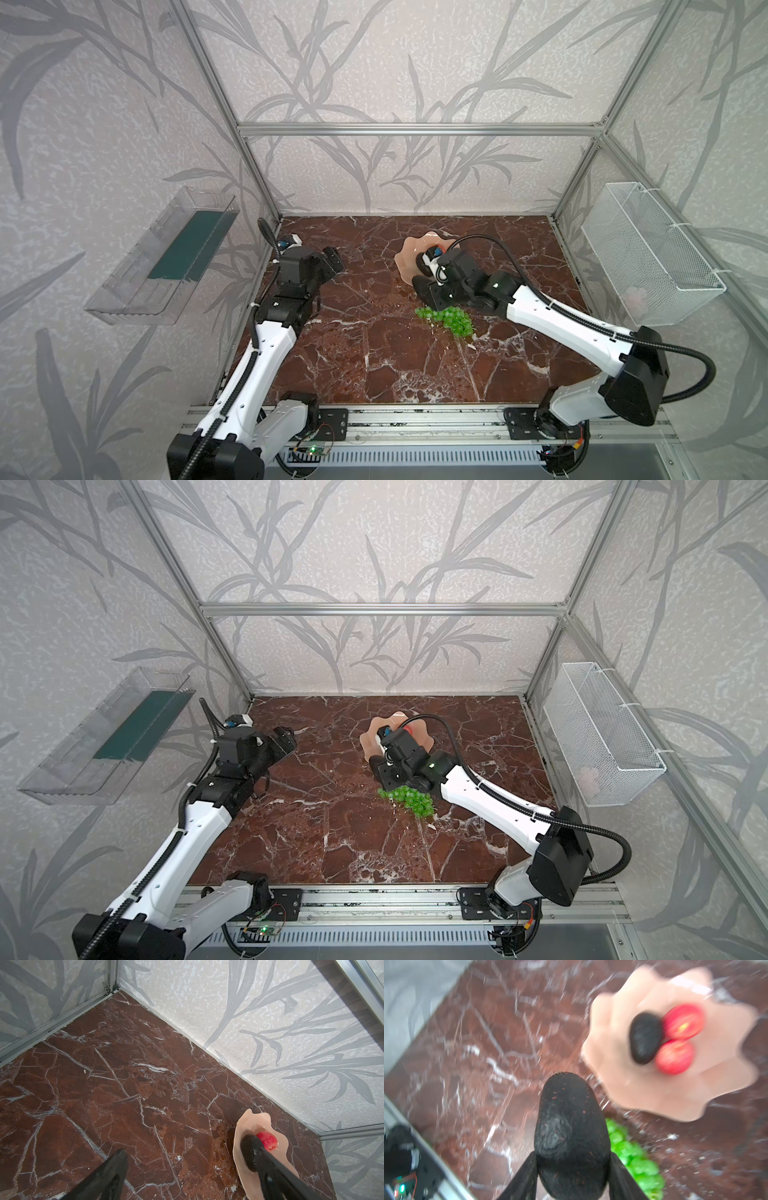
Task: Arrange fruit in a fruit bowl
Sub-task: Pick up the fruit from the center of the table, then place the fruit in the fruit bowl.
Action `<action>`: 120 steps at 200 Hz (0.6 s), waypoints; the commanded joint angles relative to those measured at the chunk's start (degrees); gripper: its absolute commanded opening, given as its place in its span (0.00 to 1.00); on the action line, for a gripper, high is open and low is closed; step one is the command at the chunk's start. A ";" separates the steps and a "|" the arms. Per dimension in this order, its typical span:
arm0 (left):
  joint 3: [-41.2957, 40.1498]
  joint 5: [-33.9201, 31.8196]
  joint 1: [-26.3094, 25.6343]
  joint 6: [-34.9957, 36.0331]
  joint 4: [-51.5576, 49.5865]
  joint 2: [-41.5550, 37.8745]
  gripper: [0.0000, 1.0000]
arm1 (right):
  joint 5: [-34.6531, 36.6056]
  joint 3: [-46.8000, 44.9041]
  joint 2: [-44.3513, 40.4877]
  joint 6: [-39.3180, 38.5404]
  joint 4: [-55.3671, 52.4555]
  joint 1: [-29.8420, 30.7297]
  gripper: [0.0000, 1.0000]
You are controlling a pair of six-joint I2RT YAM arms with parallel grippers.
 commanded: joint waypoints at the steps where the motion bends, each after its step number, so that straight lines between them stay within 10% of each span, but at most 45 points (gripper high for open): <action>1: -1.05 -0.53 0.48 -1.01 -0.24 -1.71 0.97 | -1.11 1.48 3.02 -2.62 0.98 -4.29 0.41; 120: -1.04 0.61 1.26 -1.53 0.19 -0.48 0.97 | -5.57 12.48 23.74 -17.23 3.10 -9.73 0.42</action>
